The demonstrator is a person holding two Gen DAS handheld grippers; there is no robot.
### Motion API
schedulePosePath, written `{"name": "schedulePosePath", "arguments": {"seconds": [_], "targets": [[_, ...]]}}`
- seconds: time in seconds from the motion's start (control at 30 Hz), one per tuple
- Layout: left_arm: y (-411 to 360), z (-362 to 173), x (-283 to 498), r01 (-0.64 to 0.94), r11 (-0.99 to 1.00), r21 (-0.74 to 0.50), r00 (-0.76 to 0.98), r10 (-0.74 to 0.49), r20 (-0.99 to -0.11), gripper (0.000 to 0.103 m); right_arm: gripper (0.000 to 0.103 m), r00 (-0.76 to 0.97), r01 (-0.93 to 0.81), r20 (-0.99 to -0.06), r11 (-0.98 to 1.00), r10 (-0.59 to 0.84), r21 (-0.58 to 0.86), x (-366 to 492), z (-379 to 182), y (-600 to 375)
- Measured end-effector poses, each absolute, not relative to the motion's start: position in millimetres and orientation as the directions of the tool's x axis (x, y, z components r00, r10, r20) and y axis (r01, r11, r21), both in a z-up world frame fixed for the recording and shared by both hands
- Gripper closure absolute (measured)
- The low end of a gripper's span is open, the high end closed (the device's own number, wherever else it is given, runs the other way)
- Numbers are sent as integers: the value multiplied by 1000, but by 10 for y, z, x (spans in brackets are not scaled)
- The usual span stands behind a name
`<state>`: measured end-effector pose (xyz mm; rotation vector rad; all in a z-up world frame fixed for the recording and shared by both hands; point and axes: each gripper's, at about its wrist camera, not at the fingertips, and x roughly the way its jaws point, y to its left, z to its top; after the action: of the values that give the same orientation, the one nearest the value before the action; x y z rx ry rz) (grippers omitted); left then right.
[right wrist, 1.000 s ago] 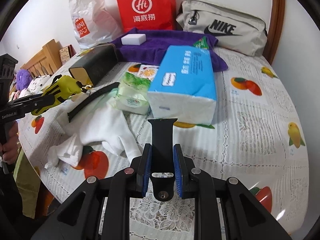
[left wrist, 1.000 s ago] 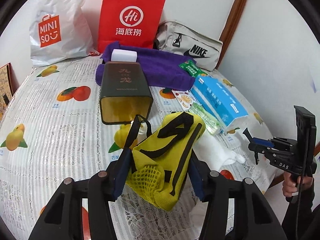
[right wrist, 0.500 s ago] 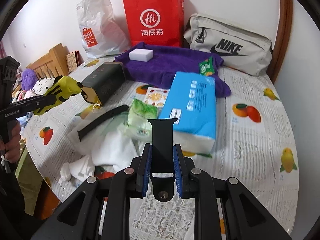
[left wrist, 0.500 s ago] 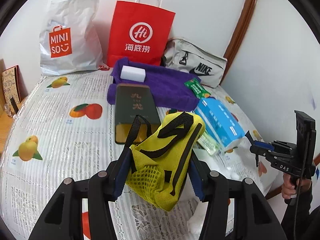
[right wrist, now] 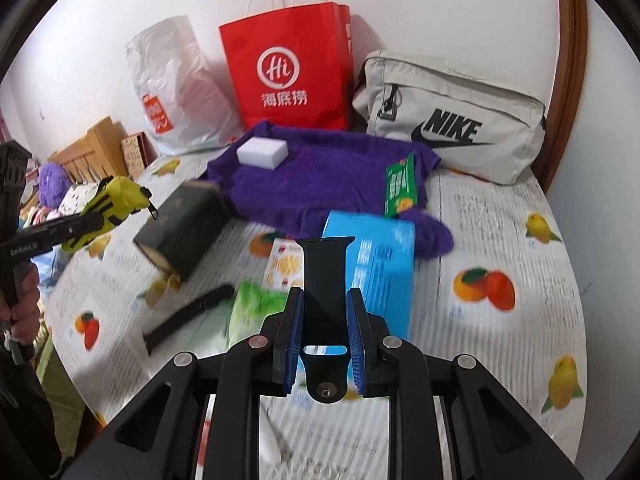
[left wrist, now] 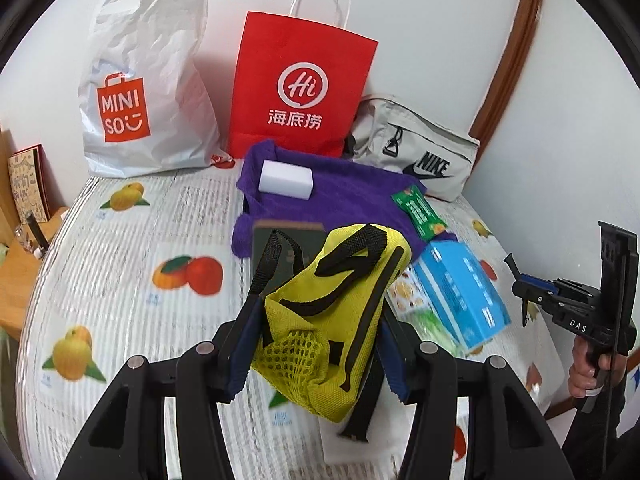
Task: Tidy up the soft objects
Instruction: 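Carry the yellow bag with the left gripper and the black strap with the right toward the purple towel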
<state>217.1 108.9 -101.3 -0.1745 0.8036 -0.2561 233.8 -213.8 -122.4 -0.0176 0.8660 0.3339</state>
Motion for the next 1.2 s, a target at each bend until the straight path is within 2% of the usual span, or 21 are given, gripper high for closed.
{"name": "schedulePosePath", "arguments": {"seconds": [0.6,1.2], "targets": [[883,-1010,3239,153,955,-255,632,-293,-718,51,82,622,-289,-728,948,290,130,3394,-1109,-2008],[718,-1333,4056,137,948,-288,573,-313,-758,51,82,516,-265,-823,958,238,111,4375,-1654,-2034]]}}
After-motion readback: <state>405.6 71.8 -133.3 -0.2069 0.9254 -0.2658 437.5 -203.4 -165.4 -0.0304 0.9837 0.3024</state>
